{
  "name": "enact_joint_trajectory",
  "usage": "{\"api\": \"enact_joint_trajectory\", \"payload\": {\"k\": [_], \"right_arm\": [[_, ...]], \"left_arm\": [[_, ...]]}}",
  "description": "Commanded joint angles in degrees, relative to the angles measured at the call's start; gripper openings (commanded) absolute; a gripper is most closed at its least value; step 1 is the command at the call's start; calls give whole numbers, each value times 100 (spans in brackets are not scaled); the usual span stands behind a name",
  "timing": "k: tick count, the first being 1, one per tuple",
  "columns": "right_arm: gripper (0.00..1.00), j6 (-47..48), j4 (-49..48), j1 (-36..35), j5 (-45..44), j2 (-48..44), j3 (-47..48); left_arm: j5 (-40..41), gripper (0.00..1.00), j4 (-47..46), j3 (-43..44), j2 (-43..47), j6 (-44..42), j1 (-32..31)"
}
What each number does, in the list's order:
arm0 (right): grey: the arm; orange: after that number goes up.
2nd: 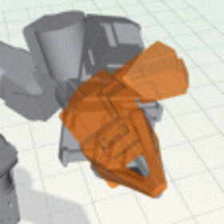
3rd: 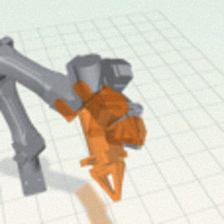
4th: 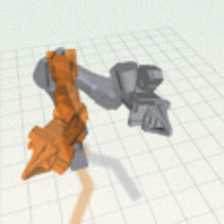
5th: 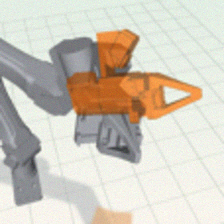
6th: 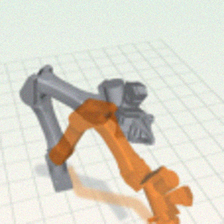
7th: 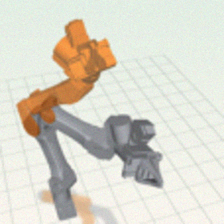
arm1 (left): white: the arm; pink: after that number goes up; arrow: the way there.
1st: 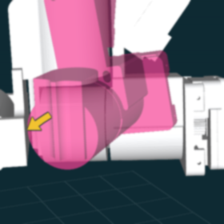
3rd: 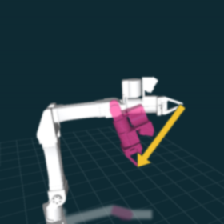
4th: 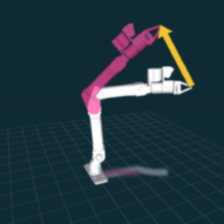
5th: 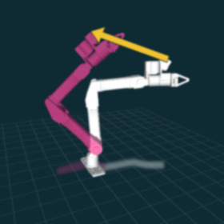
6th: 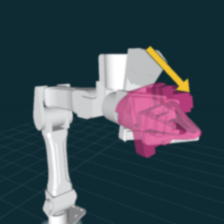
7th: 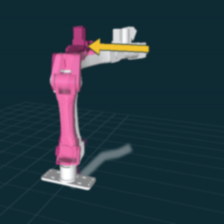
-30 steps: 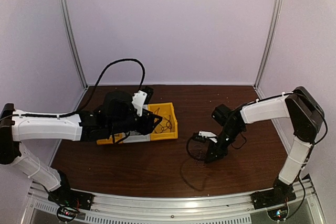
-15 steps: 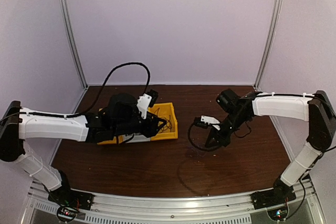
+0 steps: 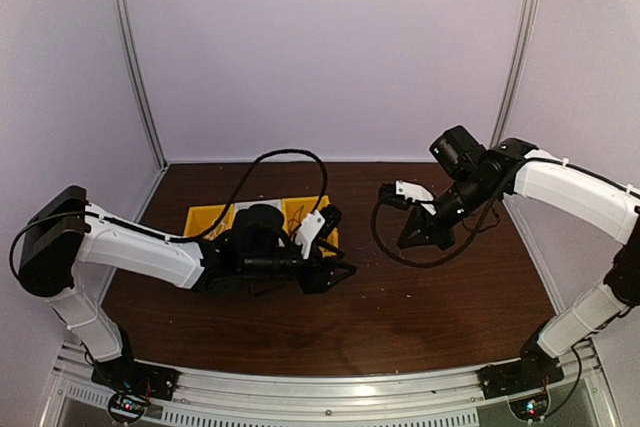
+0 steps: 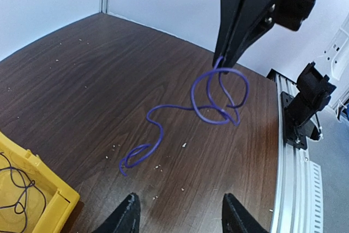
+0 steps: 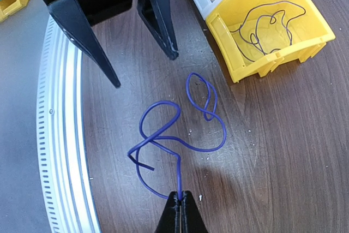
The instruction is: Untangle the cables
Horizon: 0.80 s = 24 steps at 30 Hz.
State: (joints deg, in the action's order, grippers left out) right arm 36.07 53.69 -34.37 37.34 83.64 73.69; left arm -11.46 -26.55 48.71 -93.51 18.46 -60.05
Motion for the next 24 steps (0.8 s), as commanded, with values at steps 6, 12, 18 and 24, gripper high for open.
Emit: {"api": "enact_joint_trajectory", "payload": {"k": [6,12,18,24], "right_arm": [[0,-6,382,-43,422,-362,223],[0,-33,431,-43,548,-443,233],[0,-31,447,-43,643,-445,222],[0,-68,476,-20,845,-496,403]], "left_arm": [[-44,52,-736,382,-561,-471,-15],[327,52,-572,751,-884,-519,-10],[415,41,-872,858,-1038,-539,-12],[337,9,-954,757,-1034,-580,-11]]}}
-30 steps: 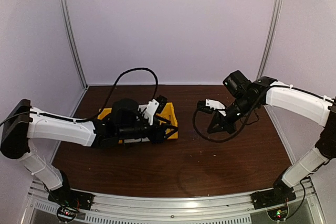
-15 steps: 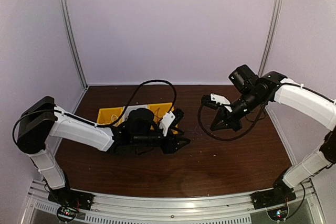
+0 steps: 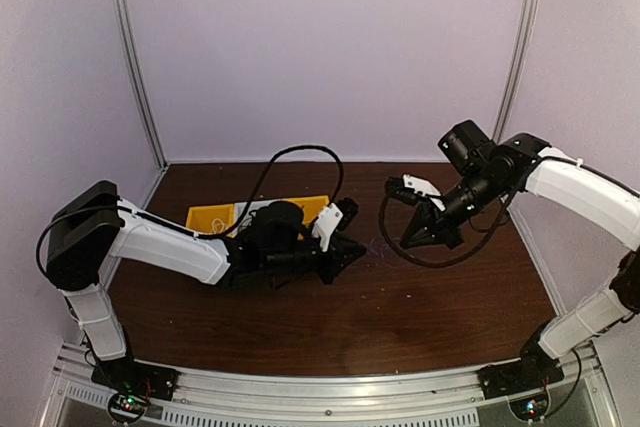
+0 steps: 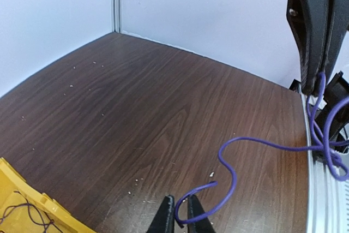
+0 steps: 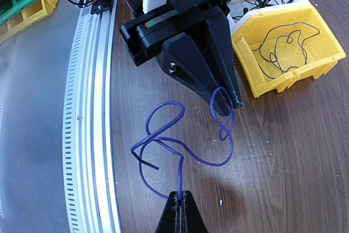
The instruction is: Untangle the cables
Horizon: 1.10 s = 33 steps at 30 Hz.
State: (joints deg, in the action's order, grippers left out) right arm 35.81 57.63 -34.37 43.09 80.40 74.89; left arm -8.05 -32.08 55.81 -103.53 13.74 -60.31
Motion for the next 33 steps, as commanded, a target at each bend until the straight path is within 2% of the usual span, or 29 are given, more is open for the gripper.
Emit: {"api": "enact_joint_trajectory", "payload": {"k": [1,2,9,14,18,22,27,33], "right_arm": [[0,-52,82,1,278,-180,325],[0,-56,82,46,285,-182,364],[0,-185,-76,1062,520,-271,858],[0,-430,-495,1644,329,-460,915],[0,-881,-1217,1761,-440,-731,619],[0,-1030,-1658,1831,-775,-936,242],[28,-1162,-1807,1824,46,-833,-399],[36,-1053,-2301,1831,670,-1060,-1373]], "left_arm": [[-31,4,-490,-60,38,-111,13],[-51,0,-606,-205,106,-89,19],[265,0,-785,-1069,540,183,17],[399,0,-733,-1543,791,356,23],[586,0,-407,-1667,1034,369,17],[718,0,-68,-1742,1521,262,20],[1060,0,341,-1482,2215,10,20],[1411,0,2042,117,2243,-542,20]]}}
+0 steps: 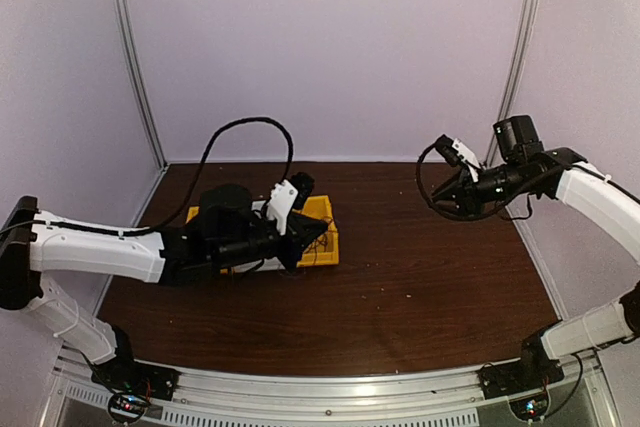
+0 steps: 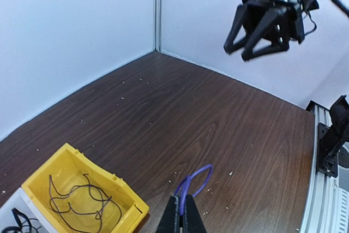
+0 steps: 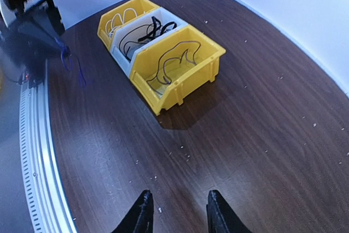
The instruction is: Untangle the cables
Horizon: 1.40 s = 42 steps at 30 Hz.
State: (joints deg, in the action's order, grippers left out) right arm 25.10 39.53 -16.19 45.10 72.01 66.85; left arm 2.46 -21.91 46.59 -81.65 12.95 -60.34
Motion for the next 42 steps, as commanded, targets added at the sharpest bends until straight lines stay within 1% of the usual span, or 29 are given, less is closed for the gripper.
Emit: {"api": "enact_joint_trajectory", "payload": {"k": [1,4,7,10,13,15,17,19,22,26,31,36,40,42], "right_arm": [[37,121,-498,10,544,-295,-651],[37,479,-261,2,912,-434,-693],[37,678,-105,1,1103,-492,-657],[37,764,-102,1,972,-485,-695],[36,864,-69,1,827,-321,-753],[36,1067,60,1,771,-189,-801],[35,1197,88,-15,648,-90,-918],[35,1300,47,-64,492,-33,-1062],[33,1429,-83,-315,262,14,-1291],[28,1630,-137,-961,-95,260,-1426],[24,1741,-336,-1706,-247,701,-1389],[19,1796,-324,-2214,-537,1376,-1120],[19,1709,-584,-2436,-693,1506,-1213],[21,1704,-638,-2451,-757,1538,-1206]], "left_arm": [[397,0,1315,1294,12,-517,22],[426,0,1911,1840,-98,-583,25],[233,0,1967,1957,-123,-531,23],[-36,0,1675,1758,-174,-356,23],[-232,0,1250,1297,-407,-27,23],[-542,0,969,886,-690,169,22],[-518,0,932,683,-1137,304,-12],[-515,0,899,491,-1395,420,-53],[-510,0,931,271,-1503,580,-90],[-372,0,1036,32,-1425,703,-88],[-332,0,956,-247,-1304,841,-90],[-338,0,663,-450,-1264,977,-87],[-364,0,534,-513,-1303,1016,-92],[-345,0,510,-547,-1331,1020,-92]]}}
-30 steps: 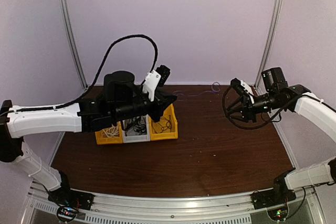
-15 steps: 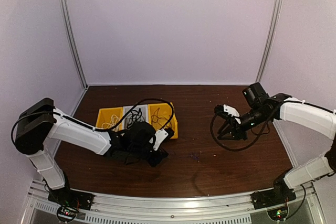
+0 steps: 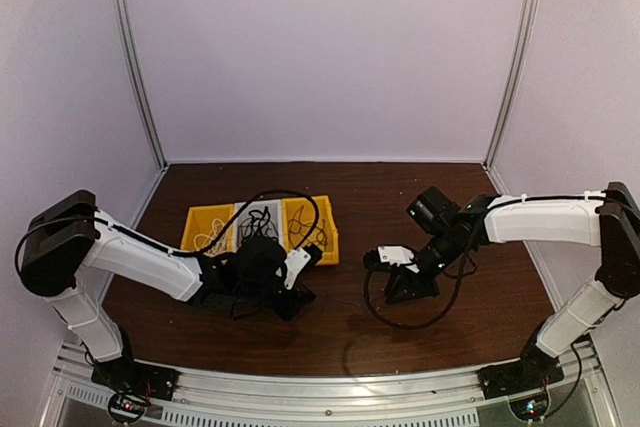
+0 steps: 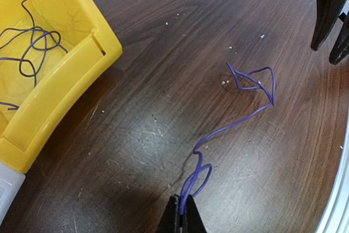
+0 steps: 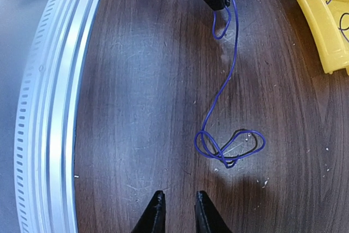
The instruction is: Untangle the cables
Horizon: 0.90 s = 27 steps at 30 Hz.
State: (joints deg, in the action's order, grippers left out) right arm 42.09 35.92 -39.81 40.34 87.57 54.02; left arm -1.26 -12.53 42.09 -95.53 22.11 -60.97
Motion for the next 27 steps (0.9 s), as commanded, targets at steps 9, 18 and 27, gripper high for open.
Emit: {"api": "enact_joint_trajectory", "payload": {"k": [9,18,27], "right_arm": [[33,237,-301,-207,-487,532,316],[24,151,-476,-286,-420,1138,616],[25,110,-583,-293,-405,1166,571]], "left_arm": [[38,0,-544,-205,37,96,-28],[43,0,-599,-317,85,94,-28],[256,0,-663,-336,78,83,-28]]}}
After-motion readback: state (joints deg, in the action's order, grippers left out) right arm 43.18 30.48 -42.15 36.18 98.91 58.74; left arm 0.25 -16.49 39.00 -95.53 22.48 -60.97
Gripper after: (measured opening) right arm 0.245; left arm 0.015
